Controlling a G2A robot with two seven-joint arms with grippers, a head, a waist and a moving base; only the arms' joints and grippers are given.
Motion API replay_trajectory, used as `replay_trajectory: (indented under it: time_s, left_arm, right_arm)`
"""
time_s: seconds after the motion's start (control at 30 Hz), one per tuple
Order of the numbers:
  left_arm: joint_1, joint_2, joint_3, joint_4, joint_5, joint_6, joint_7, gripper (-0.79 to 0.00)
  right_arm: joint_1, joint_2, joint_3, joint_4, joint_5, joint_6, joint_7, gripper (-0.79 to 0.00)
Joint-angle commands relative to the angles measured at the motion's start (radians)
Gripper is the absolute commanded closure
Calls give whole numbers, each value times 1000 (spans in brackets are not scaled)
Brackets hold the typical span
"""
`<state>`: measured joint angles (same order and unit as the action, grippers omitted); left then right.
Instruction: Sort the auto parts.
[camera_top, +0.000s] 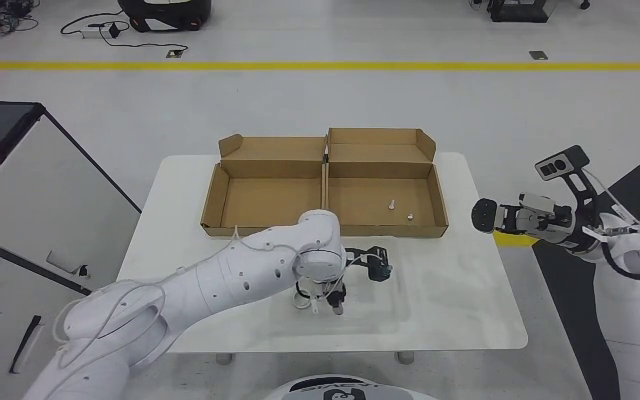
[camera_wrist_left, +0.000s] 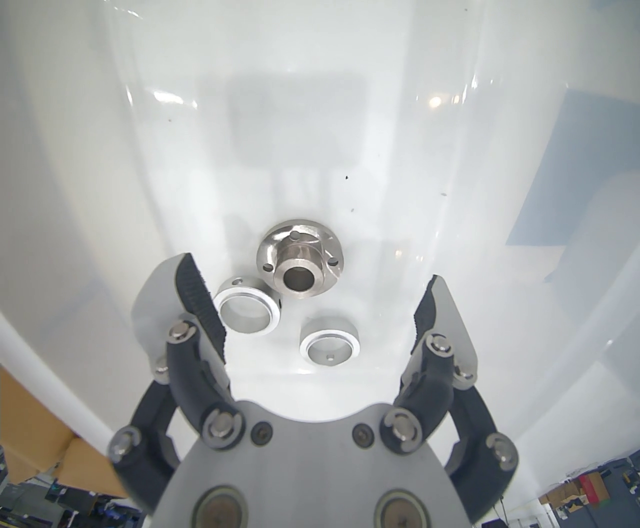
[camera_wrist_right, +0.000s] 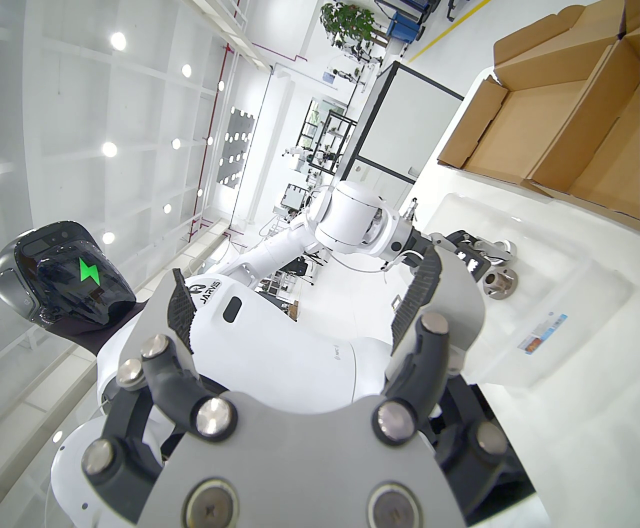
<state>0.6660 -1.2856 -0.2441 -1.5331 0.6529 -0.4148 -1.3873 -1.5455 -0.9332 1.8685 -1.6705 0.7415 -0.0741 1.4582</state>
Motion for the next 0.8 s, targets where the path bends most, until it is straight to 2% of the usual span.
replay_trajectory:
  time_s: [0.0, 0.1, 0.33, 0.57, 0.77]
  left_arm:
    - [3, -4, 3, 6, 7, -1, 7, -634]
    - [6, -7, 5, 13, 14, -8, 15, -563]
    - [14, -8, 2, 7, 37, -17, 24, -517]
    - [19, -8, 2, -2, 70, -14, 10, -413]
    - [28, -5, -2, -1, 89, -21, 9, -388]
  right_arm:
    - [0, 0, 0, 0, 0, 0, 0, -785]
    - [0, 0, 0, 0, 0, 0, 0, -785]
    - [0, 0, 0, 0, 0, 0, 0, -785]
    - [0, 0, 0, 0, 0, 0, 0, -785]
    - [0, 0, 0, 0, 0, 0, 0, -785]
